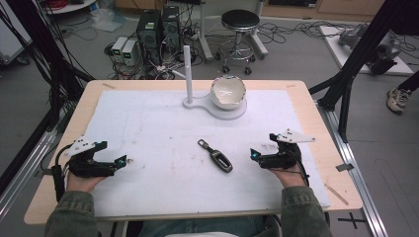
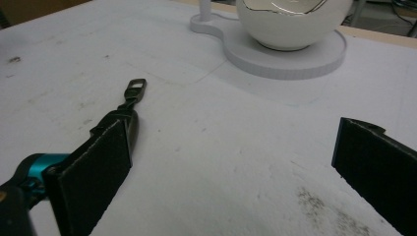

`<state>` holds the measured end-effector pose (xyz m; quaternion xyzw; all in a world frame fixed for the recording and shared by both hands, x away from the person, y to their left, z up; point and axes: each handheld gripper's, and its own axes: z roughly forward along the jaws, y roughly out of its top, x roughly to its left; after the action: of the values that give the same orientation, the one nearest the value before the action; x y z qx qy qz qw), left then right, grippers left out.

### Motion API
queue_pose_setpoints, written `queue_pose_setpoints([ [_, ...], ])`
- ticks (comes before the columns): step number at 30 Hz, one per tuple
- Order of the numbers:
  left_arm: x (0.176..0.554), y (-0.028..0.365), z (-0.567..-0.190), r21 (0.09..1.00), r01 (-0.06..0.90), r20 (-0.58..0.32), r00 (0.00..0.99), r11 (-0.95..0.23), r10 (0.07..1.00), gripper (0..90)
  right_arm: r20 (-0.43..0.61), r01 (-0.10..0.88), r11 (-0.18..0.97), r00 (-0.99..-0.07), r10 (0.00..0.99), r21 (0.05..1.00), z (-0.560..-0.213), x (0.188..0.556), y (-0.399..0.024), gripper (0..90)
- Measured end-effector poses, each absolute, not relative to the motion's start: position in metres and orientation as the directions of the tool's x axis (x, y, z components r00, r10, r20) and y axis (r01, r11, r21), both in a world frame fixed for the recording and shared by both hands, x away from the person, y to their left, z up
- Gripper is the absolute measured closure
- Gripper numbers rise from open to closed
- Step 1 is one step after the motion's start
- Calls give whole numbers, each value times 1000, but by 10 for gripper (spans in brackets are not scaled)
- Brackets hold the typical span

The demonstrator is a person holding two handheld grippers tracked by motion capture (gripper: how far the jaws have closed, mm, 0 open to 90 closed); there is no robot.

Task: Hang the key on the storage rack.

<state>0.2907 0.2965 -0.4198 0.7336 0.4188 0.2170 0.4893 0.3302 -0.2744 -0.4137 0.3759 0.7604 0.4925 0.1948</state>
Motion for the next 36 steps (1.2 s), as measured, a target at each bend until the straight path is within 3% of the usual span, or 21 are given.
queue_pose_setpoints([
  [36,291,297,-420,898,405,-92,559,-174,824,39,60,438,395,-727,685,808,-399,363,-208,5],
])
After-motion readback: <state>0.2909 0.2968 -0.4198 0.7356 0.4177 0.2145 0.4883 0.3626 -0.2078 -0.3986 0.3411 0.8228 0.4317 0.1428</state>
